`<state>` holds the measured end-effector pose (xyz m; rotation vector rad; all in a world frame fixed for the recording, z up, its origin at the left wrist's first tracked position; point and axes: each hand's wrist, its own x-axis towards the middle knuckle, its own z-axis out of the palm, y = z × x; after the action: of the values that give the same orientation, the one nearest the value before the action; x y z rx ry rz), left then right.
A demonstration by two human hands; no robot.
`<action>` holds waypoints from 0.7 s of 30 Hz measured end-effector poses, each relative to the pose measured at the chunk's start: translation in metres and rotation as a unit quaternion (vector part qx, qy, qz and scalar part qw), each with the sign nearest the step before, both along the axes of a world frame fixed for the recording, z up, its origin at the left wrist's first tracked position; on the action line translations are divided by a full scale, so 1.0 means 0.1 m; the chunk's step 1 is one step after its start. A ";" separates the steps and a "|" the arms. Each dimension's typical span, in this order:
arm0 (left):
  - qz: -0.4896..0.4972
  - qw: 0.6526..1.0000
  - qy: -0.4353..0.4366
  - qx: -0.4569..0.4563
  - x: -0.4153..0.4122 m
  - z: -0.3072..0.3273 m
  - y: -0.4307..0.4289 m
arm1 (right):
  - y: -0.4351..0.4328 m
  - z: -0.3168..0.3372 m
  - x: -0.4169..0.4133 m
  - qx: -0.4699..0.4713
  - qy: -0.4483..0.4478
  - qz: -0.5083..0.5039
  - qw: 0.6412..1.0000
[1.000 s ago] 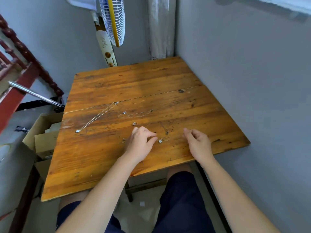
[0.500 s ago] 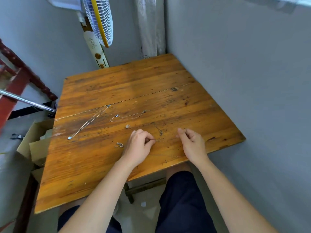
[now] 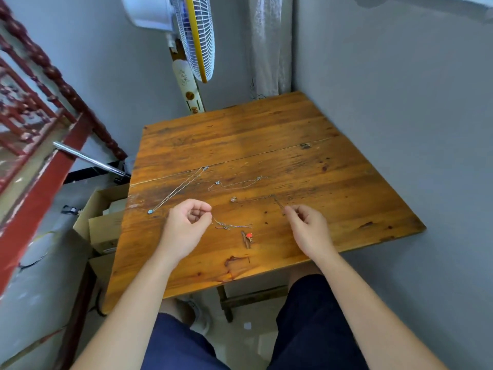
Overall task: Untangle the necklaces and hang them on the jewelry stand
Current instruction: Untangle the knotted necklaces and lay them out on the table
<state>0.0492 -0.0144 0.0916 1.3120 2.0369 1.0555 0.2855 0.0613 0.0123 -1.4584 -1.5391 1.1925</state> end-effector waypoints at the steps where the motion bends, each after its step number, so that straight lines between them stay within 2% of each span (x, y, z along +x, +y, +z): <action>1: 0.012 1.000 -0.006 -0.008 -0.06 -0.04 -0.08 | -0.02 -0.01 -0.11 0.007 -0.006 0.016 1.000; 4: 0.043 0.999 0.002 -0.030 -0.24 -0.18 -0.31 | -0.08 -0.03 -0.42 0.031 -0.050 0.069 0.996; 9: 0.066 0.986 0.121 -0.094 -0.51 -0.41 -0.56 | -0.09 -0.01 -0.68 0.082 -0.145 0.127 0.978; 15: 0.075 0.957 0.249 -0.130 -0.65 -0.56 -0.64 | -0.02 0.00 -0.76 0.089 -0.171 0.168 0.967; 18: 0.074 0.955 0.275 -0.079 -0.52 -0.57 -0.57 | 0.01 -0.03 -0.77 0.085 -0.204 0.196 0.955; 21: 0.021 0.968 0.250 -0.002 -0.30 -0.61 -0.41 | 0.03 -0.08 -0.76 0.077 -0.172 0.169 0.967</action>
<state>0.0193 -0.0553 0.0310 1.6702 2.4302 0.7885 0.2092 0.0646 0.0045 -1.3854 -2.1370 1.0103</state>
